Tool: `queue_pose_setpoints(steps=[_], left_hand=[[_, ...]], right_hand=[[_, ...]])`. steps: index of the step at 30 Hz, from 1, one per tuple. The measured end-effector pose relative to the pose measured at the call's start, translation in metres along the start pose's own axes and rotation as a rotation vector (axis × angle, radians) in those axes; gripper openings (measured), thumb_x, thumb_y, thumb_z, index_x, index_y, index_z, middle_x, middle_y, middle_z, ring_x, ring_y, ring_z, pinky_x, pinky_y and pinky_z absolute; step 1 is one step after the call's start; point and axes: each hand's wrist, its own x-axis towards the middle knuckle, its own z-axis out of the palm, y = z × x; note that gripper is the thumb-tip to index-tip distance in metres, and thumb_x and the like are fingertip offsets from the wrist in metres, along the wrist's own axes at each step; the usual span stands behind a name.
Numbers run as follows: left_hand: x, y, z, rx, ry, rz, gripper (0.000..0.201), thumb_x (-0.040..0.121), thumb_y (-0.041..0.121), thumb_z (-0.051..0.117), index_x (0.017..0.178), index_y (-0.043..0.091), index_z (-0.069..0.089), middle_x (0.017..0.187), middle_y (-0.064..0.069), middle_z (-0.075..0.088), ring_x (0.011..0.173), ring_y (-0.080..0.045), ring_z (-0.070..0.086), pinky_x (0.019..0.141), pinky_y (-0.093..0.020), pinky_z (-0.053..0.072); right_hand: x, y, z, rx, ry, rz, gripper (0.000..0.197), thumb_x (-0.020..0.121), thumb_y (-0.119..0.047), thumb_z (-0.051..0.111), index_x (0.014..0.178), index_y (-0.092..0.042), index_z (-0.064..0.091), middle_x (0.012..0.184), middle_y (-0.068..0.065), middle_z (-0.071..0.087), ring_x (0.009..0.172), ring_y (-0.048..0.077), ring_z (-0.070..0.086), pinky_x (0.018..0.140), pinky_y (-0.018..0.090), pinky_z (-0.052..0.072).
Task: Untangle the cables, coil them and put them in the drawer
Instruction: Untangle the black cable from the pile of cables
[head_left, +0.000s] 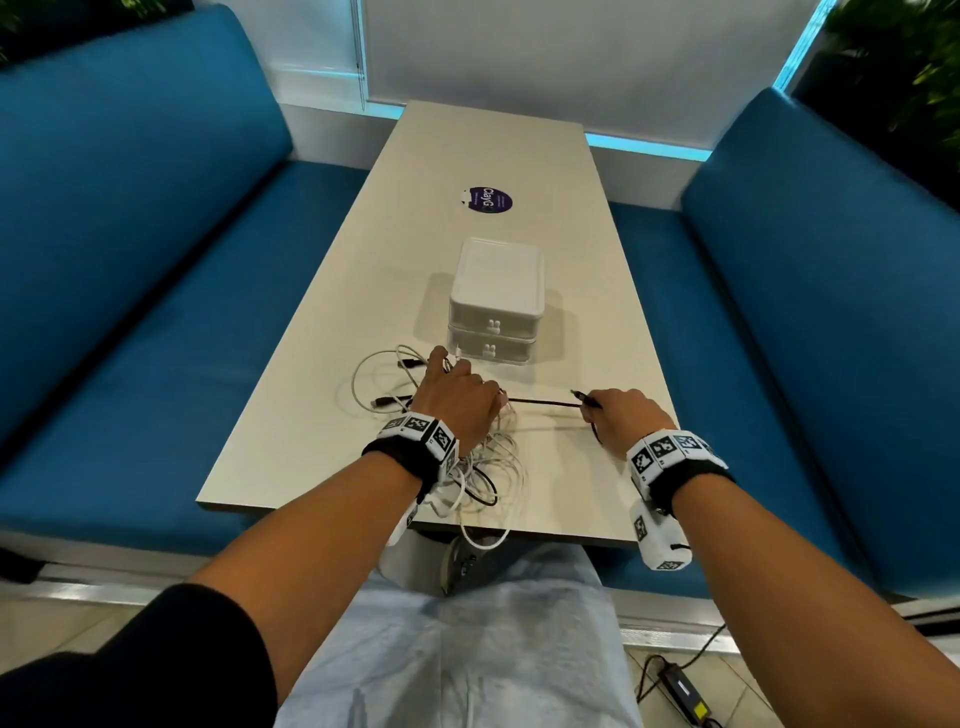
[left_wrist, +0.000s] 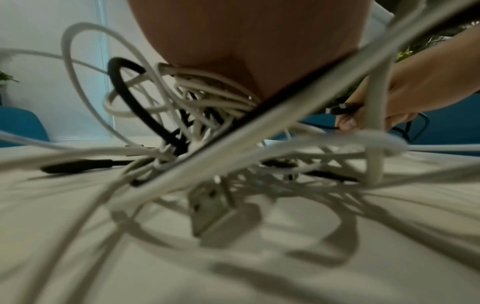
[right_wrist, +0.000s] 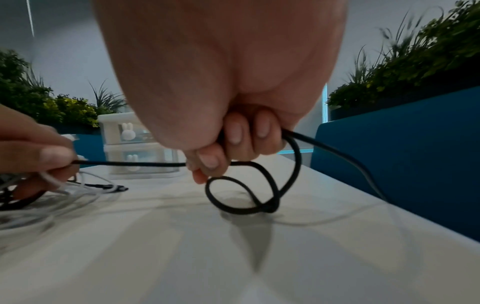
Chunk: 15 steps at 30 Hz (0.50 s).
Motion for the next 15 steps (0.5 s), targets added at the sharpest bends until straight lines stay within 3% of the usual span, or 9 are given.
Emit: queue_pose_setpoints(steps=[5,8,11,15], left_hand=[[0.001,0.004,0.000,0.030,-0.031,0.008,0.021,0.096,0.033,0.047,0.107,0.029,0.064,0.092,0.004,0.072,0.105,-0.024,0.055,0.106,-0.054,0.017],[0.001,0.004,0.001,0.021,-0.023,0.002,0.015,0.095,0.031,0.048,0.104,0.031,0.060,0.090,0.003,0.071,0.104,-0.024,0.054,0.104,-0.054,0.018],[-0.001,0.003,0.000,0.006,-0.003,-0.001,0.014,0.098,0.031,0.044,0.106,0.031,0.055,0.092,0.002,0.070,0.105,-0.025,0.054,0.103,-0.053,0.021],[-0.003,0.001,0.002,-0.005,0.026,-0.003,0.018,0.101,0.034,0.039,0.112,0.030,0.053,0.098,0.002,0.070,0.108,-0.024,0.055,0.103,-0.053,0.024]], right_hand=[[0.002,-0.026,0.009,0.089,0.072,0.003,0.031,0.104,-0.035,0.034,0.113,-0.011,0.052,0.096,0.014,0.060,0.076,0.033,0.054,0.066,0.035,0.044],[-0.001,-0.044,0.014,0.167,0.088,-0.119,0.032,0.103,-0.034,0.034,0.124,-0.016,0.050,0.100,0.019,0.065,0.084,0.039,0.060,0.072,0.040,0.050],[-0.003,-0.061,0.020,0.212,0.051,-0.247,0.035,0.103,-0.028,0.037,0.134,-0.021,0.052,0.106,0.018,0.068,0.095,0.039,0.062,0.074,0.037,0.048],[-0.001,-0.071,0.024,0.215,-0.031,-0.302,0.023,0.102,-0.025,0.039,0.114,-0.017,0.057,0.101,0.015,0.070,0.090,0.036,0.062,0.076,0.042,0.050]])
